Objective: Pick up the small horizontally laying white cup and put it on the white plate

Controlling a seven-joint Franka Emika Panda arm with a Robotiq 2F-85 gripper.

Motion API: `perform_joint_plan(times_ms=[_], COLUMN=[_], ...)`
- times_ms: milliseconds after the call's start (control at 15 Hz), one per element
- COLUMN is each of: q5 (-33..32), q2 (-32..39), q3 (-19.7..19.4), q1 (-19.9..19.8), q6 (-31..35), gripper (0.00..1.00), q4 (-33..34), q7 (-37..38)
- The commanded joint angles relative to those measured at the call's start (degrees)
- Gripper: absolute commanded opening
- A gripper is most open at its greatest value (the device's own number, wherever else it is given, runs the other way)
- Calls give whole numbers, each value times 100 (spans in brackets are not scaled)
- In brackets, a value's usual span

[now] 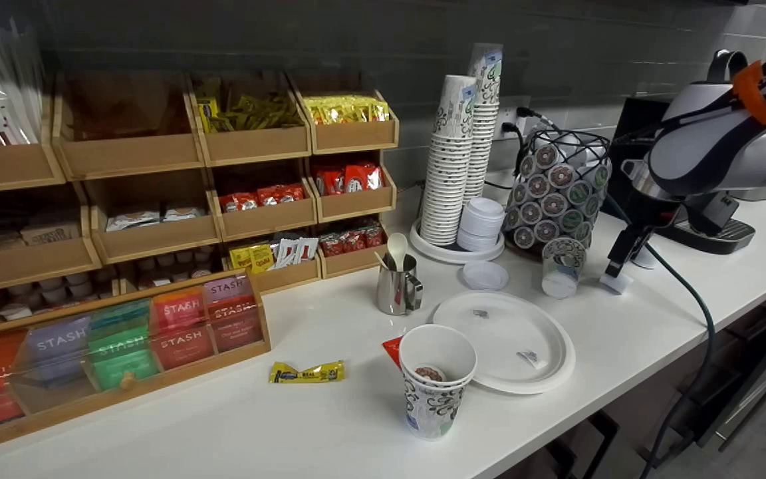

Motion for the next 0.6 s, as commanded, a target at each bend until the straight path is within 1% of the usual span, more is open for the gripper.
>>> perform_joint_plan(times_ms=[0,133,200,267,400,533], q5=[-279,-321,-326,-341,-334,-336], q2=[290,366,395,420,459,493], q3=[156,176,193,193,212,216], q1=[-130,-133,-136,-129,-136,-135], q6=[-61,-132,-170,-202,-225,-221], gripper=[99,93,81,83,73,75], q4=[293,372,404,430,457,483], q7=[294,383,427,478,526,583])
